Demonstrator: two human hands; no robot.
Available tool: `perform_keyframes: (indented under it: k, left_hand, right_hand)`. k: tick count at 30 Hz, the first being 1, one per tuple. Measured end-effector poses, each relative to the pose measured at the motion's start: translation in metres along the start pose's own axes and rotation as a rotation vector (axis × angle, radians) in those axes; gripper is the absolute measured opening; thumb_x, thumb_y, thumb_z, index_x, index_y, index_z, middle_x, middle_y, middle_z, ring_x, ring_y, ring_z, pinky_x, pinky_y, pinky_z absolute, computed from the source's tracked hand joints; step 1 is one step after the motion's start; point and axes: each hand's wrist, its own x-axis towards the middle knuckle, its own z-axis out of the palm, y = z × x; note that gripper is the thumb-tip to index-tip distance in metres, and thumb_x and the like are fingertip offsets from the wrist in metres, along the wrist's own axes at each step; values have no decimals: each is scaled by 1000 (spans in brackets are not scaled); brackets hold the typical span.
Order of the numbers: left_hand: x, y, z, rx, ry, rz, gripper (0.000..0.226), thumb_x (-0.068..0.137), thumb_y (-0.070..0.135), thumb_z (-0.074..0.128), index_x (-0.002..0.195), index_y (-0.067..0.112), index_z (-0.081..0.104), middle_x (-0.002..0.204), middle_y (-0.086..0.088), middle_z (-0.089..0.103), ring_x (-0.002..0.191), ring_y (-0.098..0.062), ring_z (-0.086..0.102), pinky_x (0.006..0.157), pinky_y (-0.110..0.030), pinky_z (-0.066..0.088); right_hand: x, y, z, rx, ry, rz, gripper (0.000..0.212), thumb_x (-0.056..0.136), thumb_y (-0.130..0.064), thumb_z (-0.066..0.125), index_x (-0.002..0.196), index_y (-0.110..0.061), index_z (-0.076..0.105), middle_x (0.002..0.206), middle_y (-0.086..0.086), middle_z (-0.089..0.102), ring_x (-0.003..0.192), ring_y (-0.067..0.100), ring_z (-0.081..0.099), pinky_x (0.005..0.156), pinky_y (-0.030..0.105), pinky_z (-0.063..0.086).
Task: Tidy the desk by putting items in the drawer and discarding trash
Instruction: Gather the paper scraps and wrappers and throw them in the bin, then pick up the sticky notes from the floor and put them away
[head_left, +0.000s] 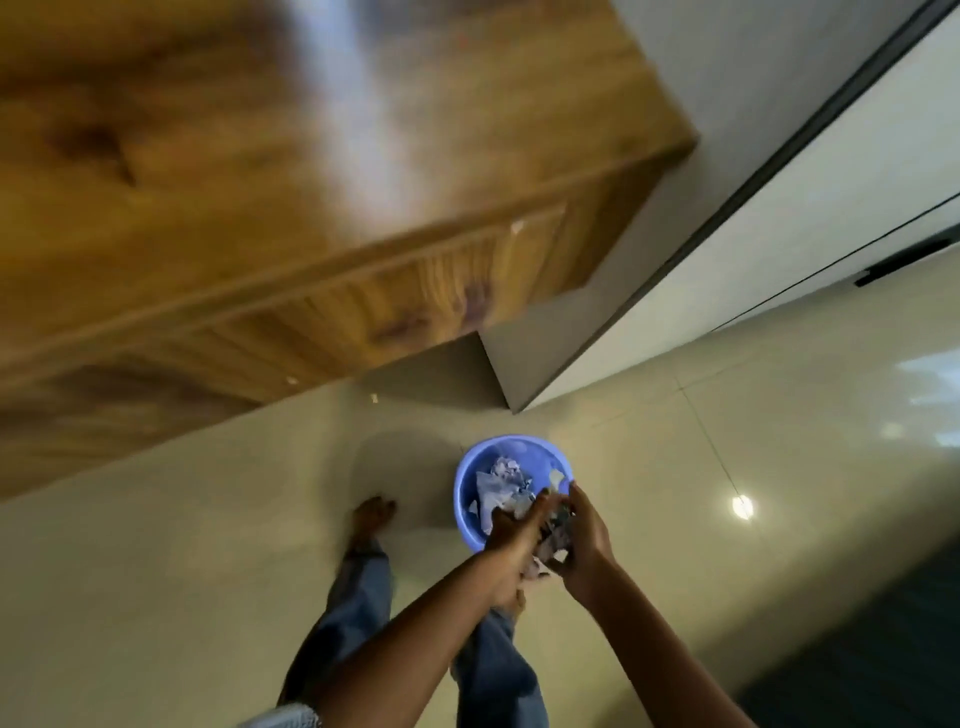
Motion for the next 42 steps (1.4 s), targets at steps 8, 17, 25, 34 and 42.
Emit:
perform_keyframes:
  k: [8, 17, 25, 34, 42]
  left_hand:
    - [77, -6, -5, 134, -126, -139, 96, 53, 95, 40, 122, 30, 56, 121, -1, 64, 110, -25, 60, 92, -49, 43]
    - [89, -2, -1, 114, 35, -85, 50, 85, 49, 61, 124, 18, 55, 108, 0, 55, 97, -21, 52, 91, -43, 48]
    - [88, -2, 4, 93, 79, -16, 32, 96, 31, 48, 125, 19, 55, 111, 0, 53, 99, -22, 51, 78, -34, 47]
    - [71, -13, -23, 218, 194, 132, 31, 94, 24, 44, 116, 16, 64, 117, -12, 65, 108, -30, 61, 77, -30, 41]
    - [-30, -15, -57, 32, 233, 192, 25, 96, 18, 45, 72, 17, 53, 88, -10, 61, 76, -21, 55, 60, -21, 44]
  right_hand:
    - [84, 11, -11, -224, -8, 77, 17, 96, -26, 45, 86, -14, 53, 78, 6, 49, 66, 20, 51, 56, 37, 49]
    - [100, 17, -21, -299, -46, 50, 17, 97, -16, 45, 112, -11, 52, 106, 13, 46, 99, 29, 48, 86, 45, 45]
    - [103, 18, -14, -360, -22, 6, 19, 95, -15, 46, 109, -8, 57, 93, 8, 56, 96, 27, 55, 82, 39, 49]
    - [91, 21, -22, -540, -29, -151, 24, 92, -2, 43, 110, -4, 60, 93, 14, 58, 84, 26, 53, 65, 29, 40]
    - [1, 5, -22, -923, -129, -464, 23, 90, -4, 47, 81, -13, 66, 84, 11, 62, 84, 32, 57, 74, 40, 43]
